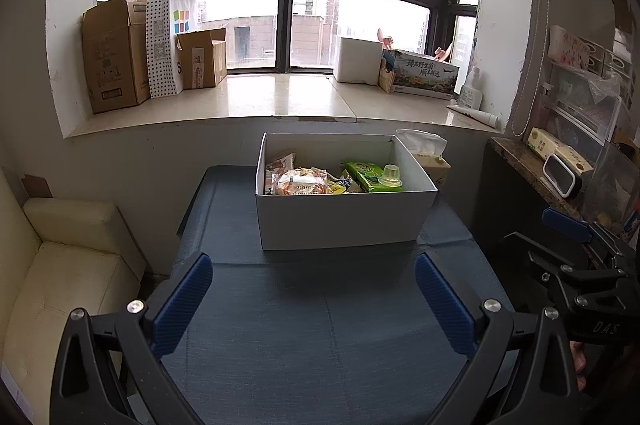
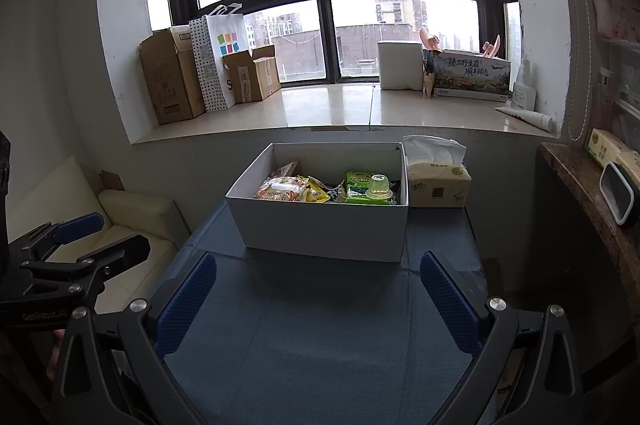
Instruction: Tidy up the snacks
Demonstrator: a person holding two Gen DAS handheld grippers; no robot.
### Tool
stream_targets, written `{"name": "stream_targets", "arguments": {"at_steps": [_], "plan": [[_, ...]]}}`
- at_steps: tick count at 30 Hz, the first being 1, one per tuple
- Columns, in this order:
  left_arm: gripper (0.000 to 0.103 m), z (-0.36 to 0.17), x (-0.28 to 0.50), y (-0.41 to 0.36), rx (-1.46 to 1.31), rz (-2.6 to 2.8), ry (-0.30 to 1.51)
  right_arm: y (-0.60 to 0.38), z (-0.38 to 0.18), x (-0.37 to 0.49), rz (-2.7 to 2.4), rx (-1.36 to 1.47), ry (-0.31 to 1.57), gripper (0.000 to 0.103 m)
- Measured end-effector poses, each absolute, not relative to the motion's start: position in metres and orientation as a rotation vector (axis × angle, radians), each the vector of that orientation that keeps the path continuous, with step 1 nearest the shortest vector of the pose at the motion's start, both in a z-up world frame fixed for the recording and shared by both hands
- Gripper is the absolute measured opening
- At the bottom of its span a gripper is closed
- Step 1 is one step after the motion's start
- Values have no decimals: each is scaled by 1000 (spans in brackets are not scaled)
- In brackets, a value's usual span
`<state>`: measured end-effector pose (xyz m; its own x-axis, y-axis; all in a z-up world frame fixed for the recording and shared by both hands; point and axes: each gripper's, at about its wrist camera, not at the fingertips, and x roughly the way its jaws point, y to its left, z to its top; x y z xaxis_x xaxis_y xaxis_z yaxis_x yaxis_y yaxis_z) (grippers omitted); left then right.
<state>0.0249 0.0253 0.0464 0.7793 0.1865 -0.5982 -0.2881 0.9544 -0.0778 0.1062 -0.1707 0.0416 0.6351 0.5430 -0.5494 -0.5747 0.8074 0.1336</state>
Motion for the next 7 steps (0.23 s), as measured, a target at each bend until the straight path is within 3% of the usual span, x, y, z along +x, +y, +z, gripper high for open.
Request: {"name": "stream_targets", "arguments": {"at_steps": [7], "plan": [[103,48,24,23,-158,258,614,-170,42,106,642,-58,607,103]]}}
